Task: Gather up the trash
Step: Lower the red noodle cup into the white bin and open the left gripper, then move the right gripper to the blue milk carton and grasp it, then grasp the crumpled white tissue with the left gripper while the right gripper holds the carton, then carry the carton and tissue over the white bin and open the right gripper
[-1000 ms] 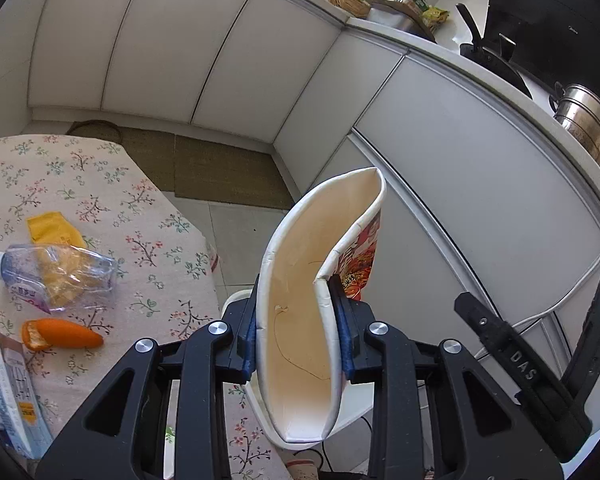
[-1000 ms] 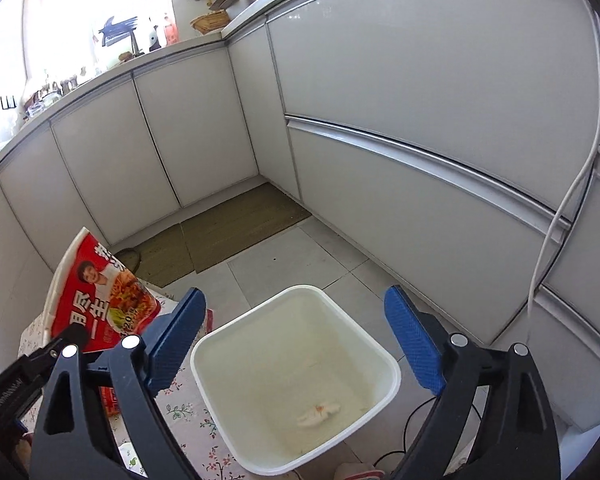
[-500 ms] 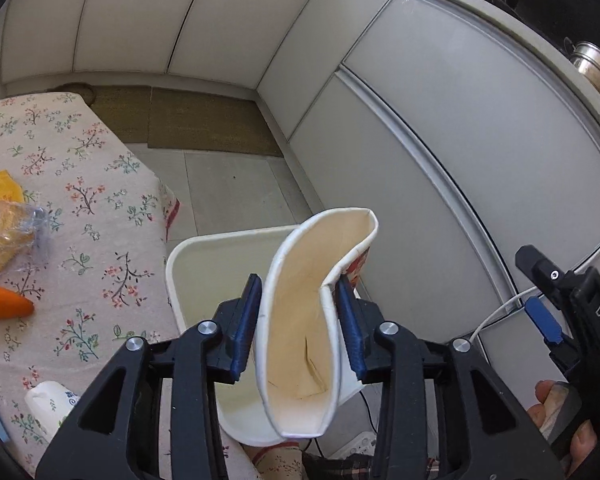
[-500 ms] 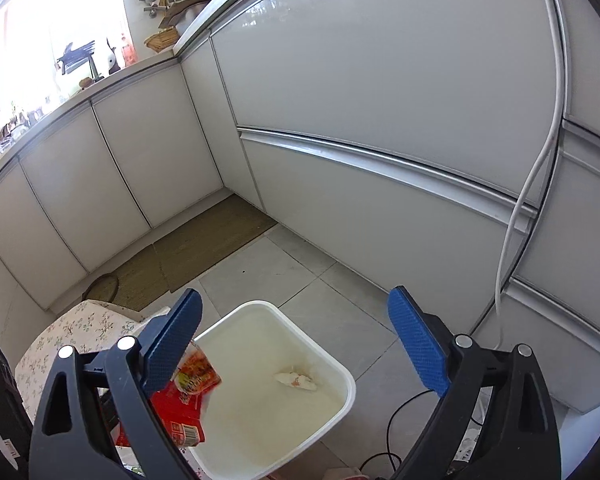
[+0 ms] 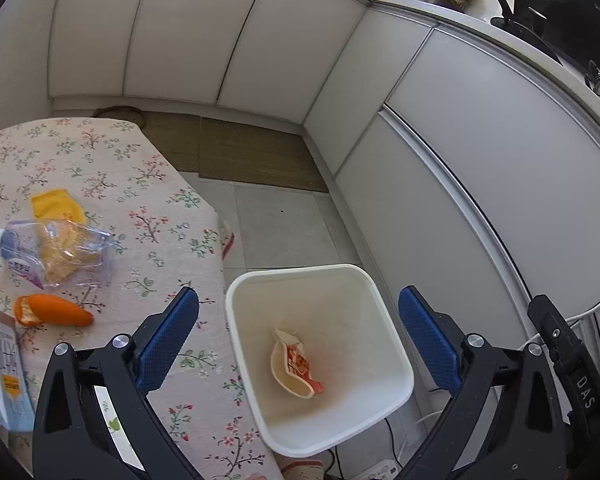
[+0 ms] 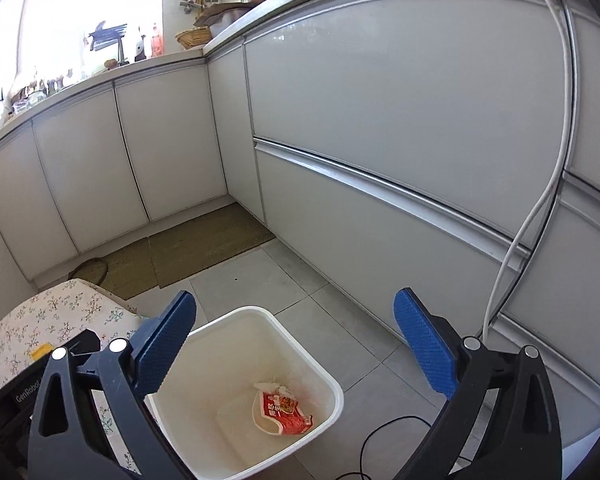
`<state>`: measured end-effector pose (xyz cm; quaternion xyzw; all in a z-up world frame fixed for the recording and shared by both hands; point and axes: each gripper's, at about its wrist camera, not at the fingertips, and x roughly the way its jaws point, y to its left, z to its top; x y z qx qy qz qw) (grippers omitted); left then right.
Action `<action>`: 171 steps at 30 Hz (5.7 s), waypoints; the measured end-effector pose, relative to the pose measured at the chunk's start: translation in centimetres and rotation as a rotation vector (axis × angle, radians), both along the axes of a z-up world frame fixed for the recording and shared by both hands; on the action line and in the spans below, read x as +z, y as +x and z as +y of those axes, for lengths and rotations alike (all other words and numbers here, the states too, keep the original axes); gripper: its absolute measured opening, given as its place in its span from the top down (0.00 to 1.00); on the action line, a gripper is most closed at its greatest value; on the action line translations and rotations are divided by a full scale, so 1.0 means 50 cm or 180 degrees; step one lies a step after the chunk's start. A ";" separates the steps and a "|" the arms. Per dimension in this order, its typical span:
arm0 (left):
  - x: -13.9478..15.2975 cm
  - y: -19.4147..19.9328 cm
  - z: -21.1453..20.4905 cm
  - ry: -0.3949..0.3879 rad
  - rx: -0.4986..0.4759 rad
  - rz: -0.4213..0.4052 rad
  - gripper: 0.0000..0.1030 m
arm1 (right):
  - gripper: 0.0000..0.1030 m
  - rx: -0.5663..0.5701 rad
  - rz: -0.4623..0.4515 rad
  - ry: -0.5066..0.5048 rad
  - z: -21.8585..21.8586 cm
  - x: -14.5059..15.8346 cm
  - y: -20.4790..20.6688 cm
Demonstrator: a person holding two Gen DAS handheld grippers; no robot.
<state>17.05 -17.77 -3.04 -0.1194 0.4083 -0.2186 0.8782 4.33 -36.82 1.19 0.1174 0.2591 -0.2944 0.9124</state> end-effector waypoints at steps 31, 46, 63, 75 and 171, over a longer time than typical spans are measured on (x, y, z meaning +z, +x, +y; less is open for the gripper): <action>0.081 -0.068 0.282 0.0785 0.1082 -0.0407 0.07 | 0.06 0.0932 0.0100 -0.0231 0.283 0.015 0.099; 0.073 -0.094 0.459 0.0919 0.1619 -0.0275 0.07 | 0.06 0.1456 0.0182 -0.0109 0.450 -0.002 0.149; 0.059 -0.126 0.666 0.0757 0.2231 0.0068 0.07 | 0.06 0.2226 0.1090 0.0238 0.676 -0.122 0.228; 0.059 -0.138 0.720 0.0578 0.2270 0.0161 0.07 | 0.27 0.2470 0.2048 0.0654 0.743 -0.255 0.256; 0.196 -0.134 0.375 0.0292 0.1212 -0.1269 0.74 | 0.64 0.1647 -0.0082 0.0306 0.370 0.026 0.128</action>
